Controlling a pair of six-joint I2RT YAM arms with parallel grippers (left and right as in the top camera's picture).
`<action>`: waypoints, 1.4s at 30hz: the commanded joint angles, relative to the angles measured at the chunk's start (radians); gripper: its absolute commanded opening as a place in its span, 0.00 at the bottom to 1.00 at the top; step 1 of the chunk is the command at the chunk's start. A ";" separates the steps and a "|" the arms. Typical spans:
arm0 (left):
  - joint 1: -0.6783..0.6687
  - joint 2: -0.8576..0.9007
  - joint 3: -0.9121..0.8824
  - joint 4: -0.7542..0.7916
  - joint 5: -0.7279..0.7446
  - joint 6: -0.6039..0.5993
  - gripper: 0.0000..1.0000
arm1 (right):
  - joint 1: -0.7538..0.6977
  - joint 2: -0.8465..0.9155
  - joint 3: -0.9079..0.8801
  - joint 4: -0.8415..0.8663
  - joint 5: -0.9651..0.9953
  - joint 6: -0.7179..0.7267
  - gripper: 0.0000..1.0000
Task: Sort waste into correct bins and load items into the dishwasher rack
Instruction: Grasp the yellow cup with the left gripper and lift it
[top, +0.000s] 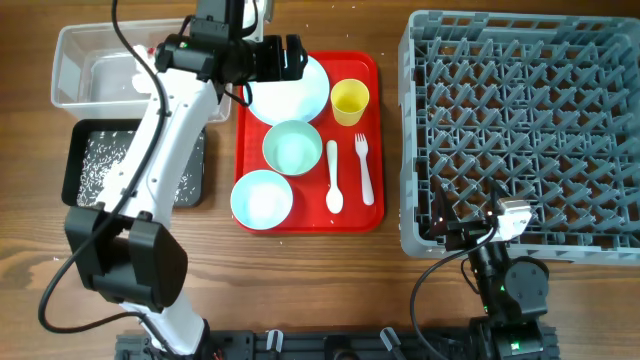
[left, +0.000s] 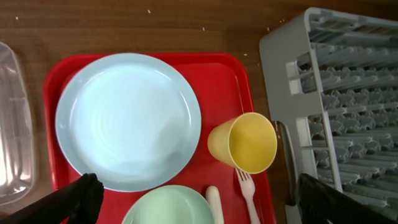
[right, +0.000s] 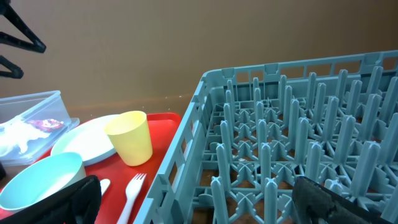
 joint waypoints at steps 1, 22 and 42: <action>-0.051 0.056 0.018 -0.008 -0.009 0.021 1.00 | -0.004 -0.003 -0.001 0.002 -0.017 -0.010 1.00; -0.143 0.354 0.018 0.241 0.107 0.032 0.76 | -0.004 -0.003 -0.001 0.002 -0.017 -0.011 1.00; -0.070 0.299 0.022 0.263 0.275 -0.222 0.04 | -0.004 -0.003 0.009 0.208 -0.022 0.172 1.00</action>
